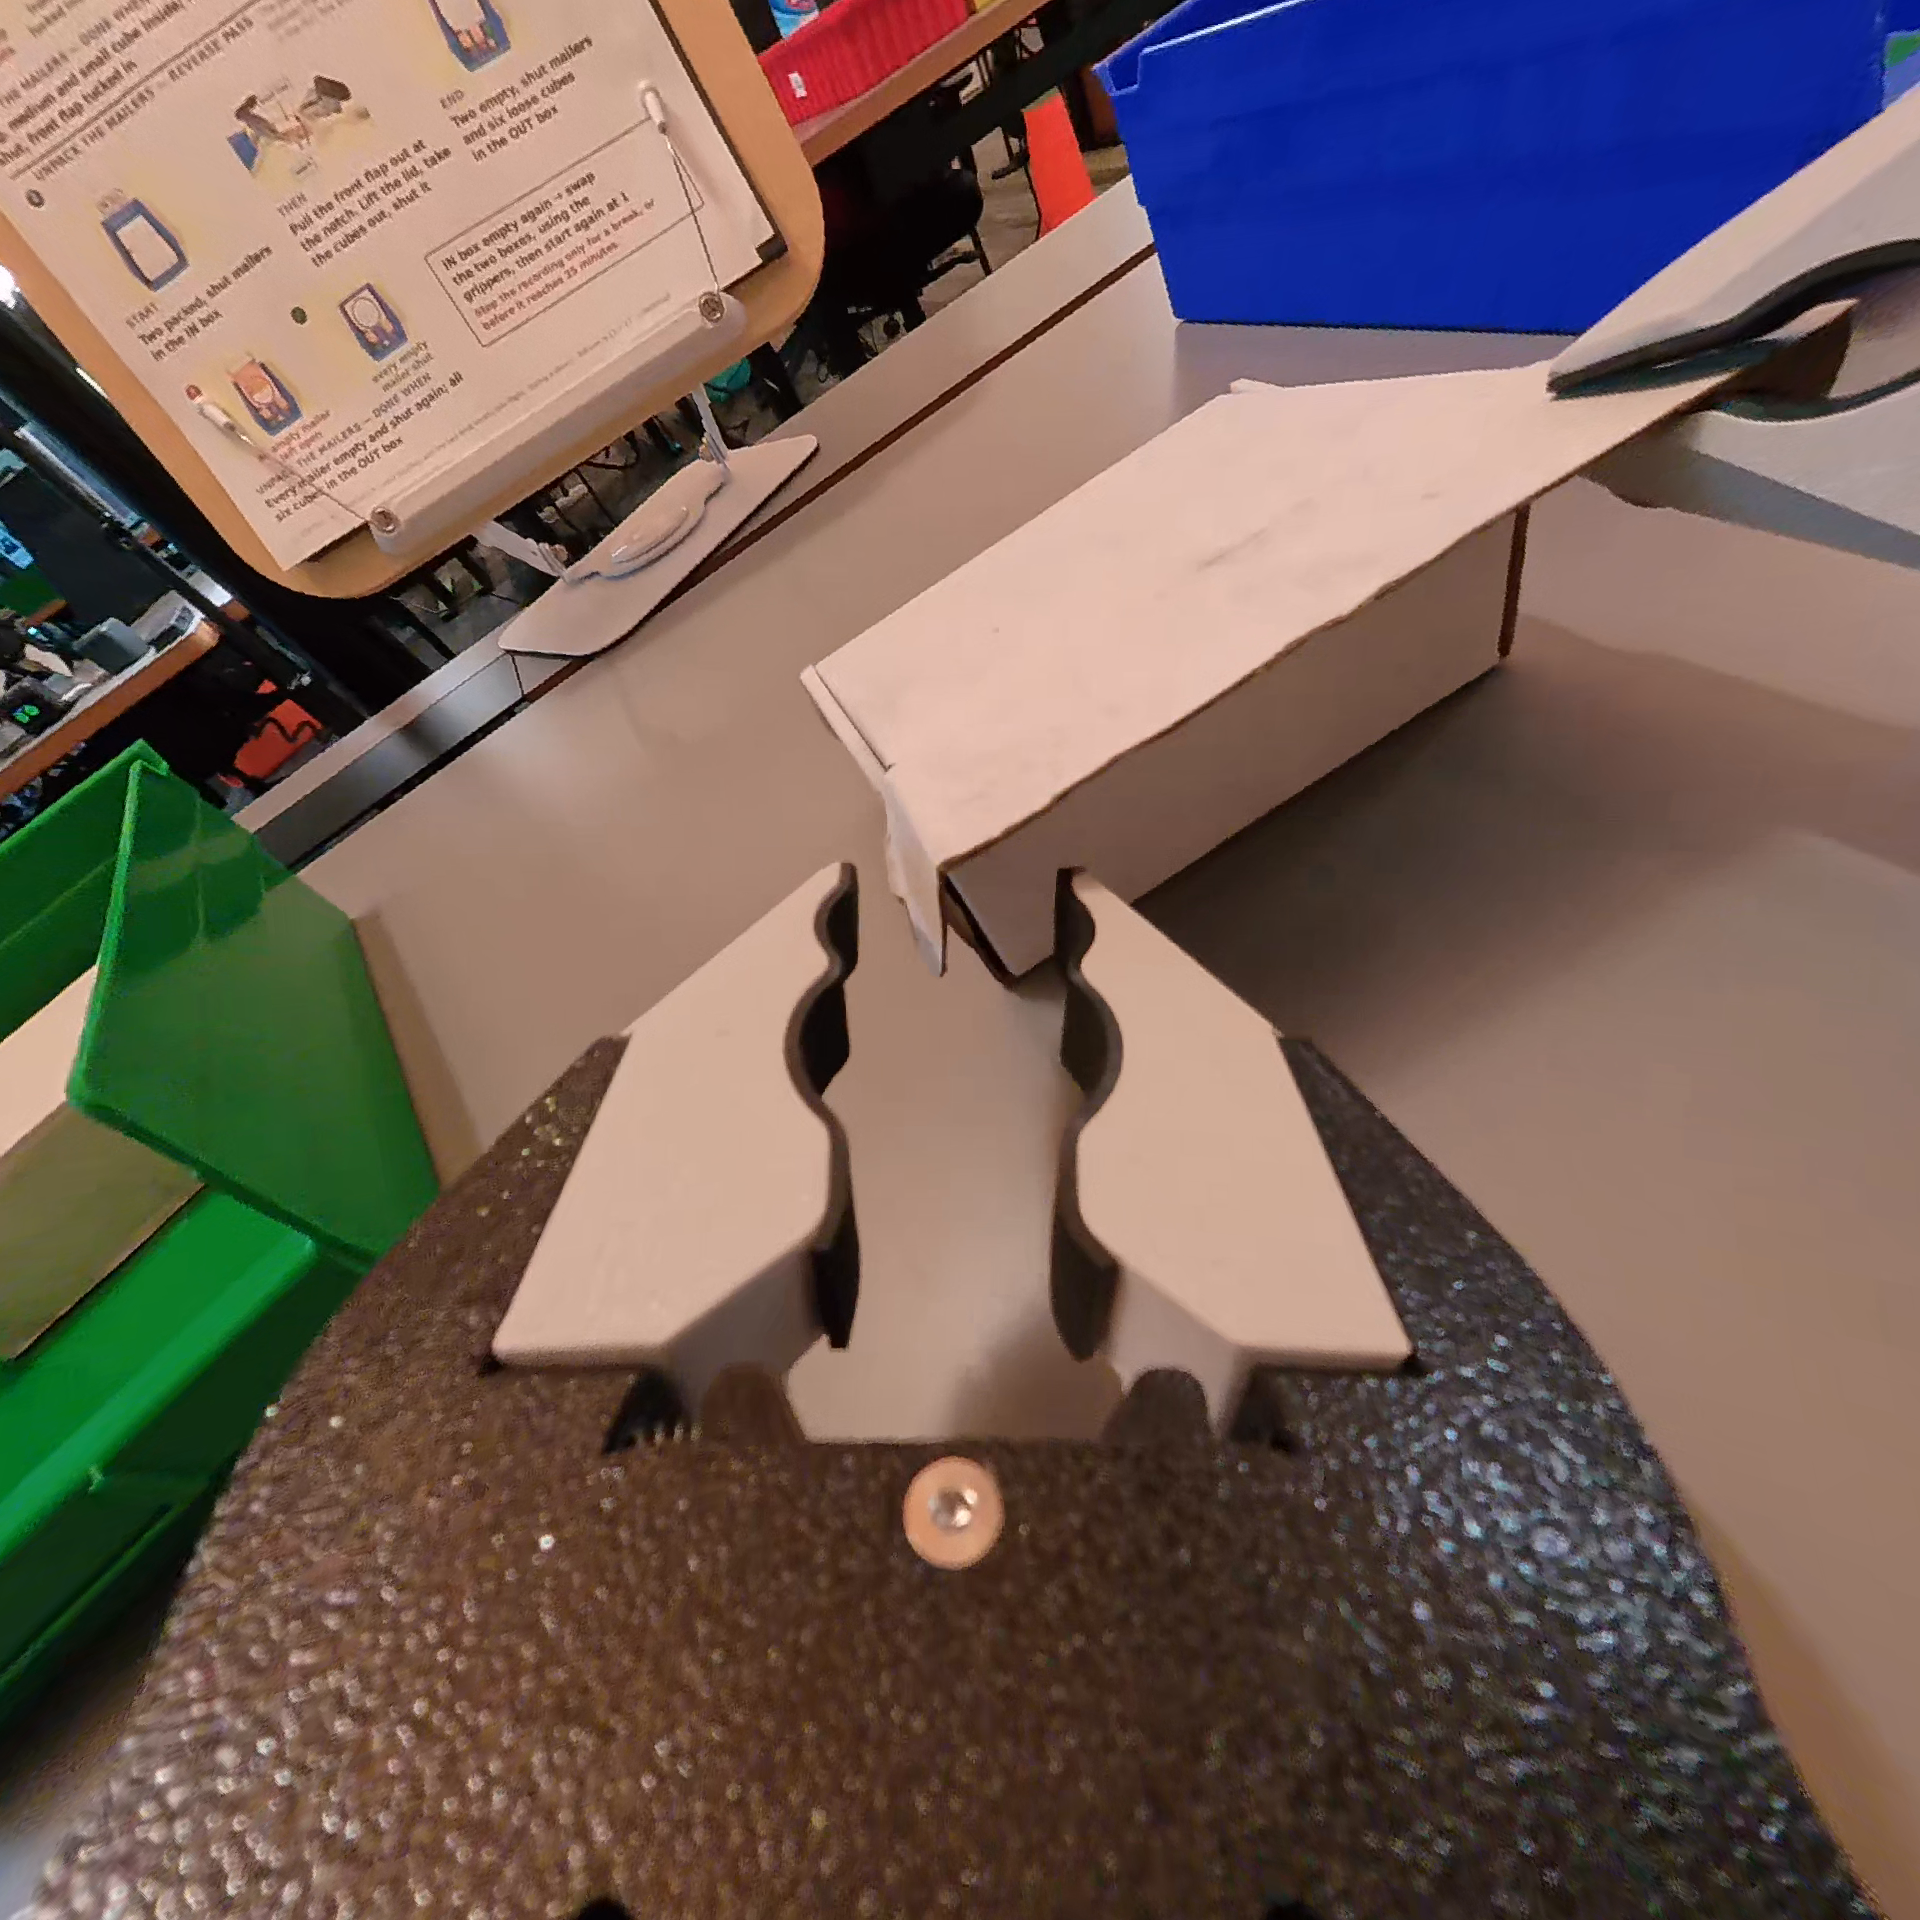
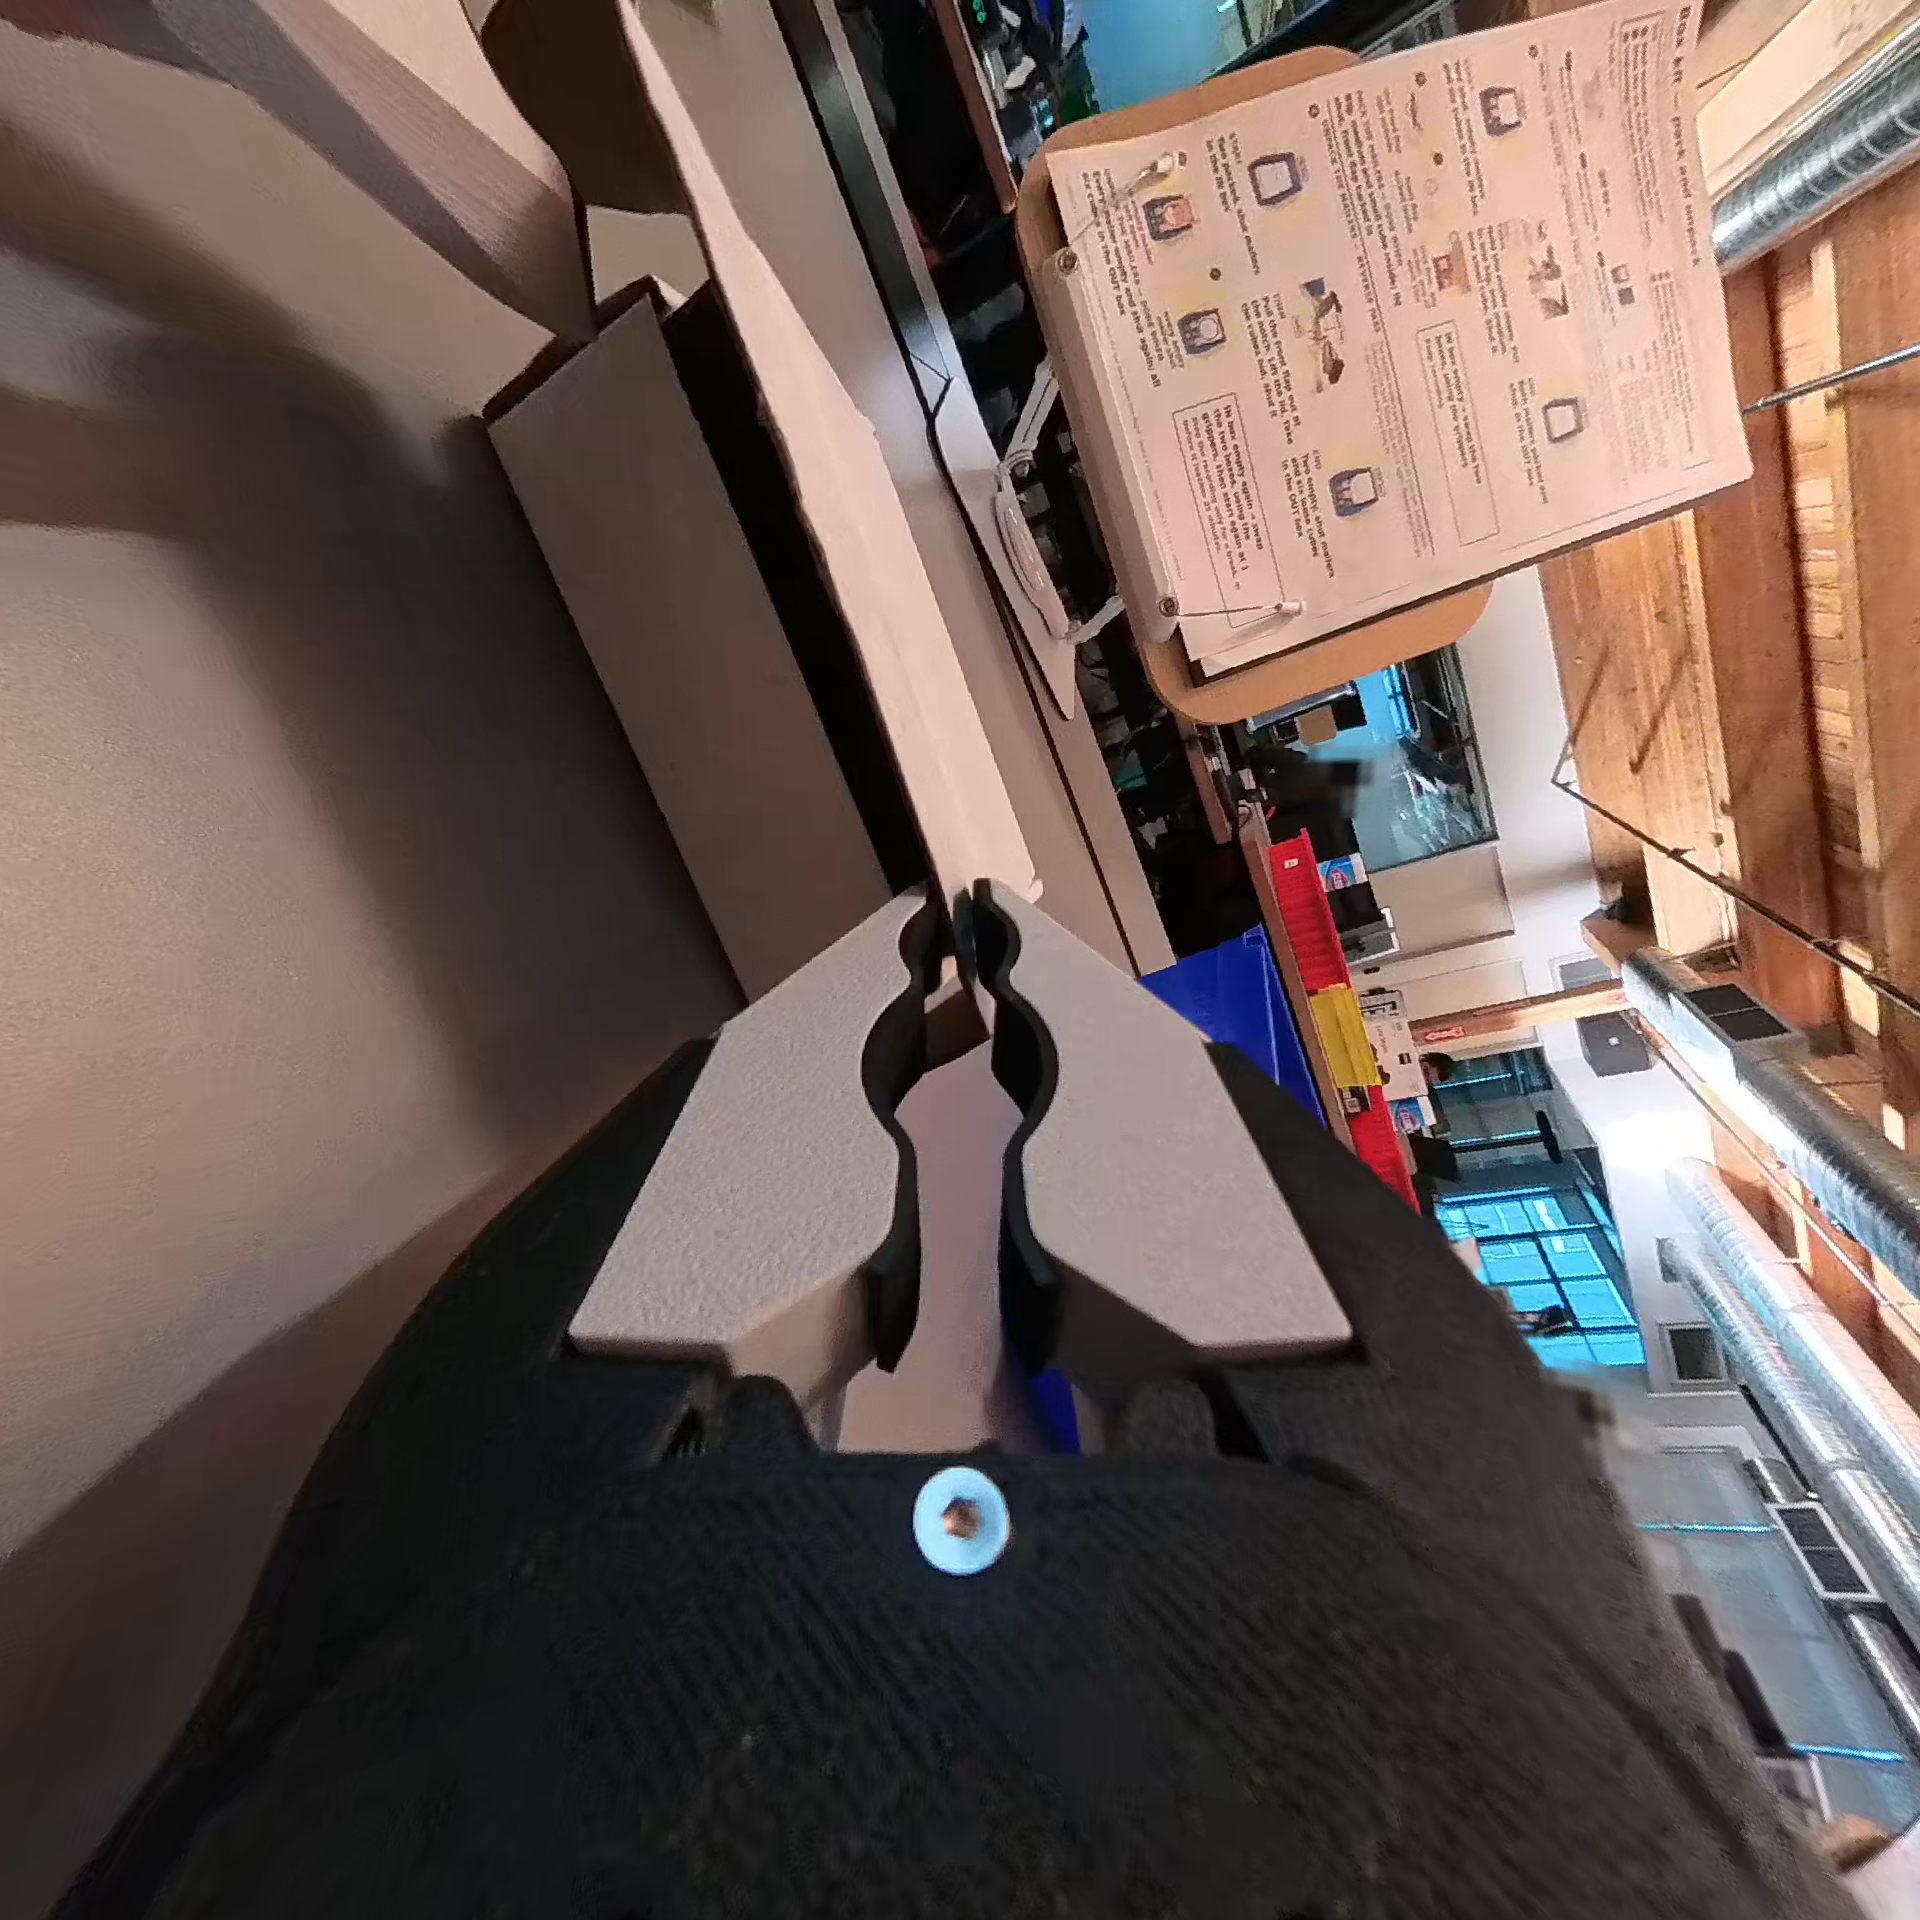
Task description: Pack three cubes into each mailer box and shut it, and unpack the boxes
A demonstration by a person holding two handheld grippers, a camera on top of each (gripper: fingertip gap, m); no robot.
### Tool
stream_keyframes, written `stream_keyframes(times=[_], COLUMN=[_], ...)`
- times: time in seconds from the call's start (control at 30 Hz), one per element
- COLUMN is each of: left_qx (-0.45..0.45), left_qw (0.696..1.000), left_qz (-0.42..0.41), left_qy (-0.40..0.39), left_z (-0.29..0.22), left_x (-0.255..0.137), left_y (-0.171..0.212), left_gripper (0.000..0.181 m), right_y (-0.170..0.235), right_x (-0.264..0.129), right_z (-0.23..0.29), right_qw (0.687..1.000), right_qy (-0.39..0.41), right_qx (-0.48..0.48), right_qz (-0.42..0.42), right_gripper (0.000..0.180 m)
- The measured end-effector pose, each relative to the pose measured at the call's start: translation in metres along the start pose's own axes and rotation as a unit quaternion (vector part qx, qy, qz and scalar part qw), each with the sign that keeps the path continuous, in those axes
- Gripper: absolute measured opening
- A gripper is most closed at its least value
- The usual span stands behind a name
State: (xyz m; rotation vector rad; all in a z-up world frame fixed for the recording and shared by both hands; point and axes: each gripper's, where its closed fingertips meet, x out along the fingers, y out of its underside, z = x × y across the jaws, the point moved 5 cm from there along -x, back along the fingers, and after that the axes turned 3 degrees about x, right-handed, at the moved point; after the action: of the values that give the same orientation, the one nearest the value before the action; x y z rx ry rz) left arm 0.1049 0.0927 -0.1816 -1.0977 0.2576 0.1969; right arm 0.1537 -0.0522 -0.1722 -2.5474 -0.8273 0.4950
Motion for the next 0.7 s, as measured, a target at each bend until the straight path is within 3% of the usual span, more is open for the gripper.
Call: stream_keyframes(times=[0.7], left_qx=[0.016], left_qw=[0.999], left_qz=[-0.002], left_qy=[0.030], left_z=[-0.0052], left_x=[0.0034], left_y=[-0.0073], left_gripper=[0.039], right_y=[0.0000], right_x=[0.0040], right_z=[0.0019], right_qw=[0.999], right_qy=[-0.001], right_qx=[0.030], right_qz=[-0.016], right_gripper=[0.006])
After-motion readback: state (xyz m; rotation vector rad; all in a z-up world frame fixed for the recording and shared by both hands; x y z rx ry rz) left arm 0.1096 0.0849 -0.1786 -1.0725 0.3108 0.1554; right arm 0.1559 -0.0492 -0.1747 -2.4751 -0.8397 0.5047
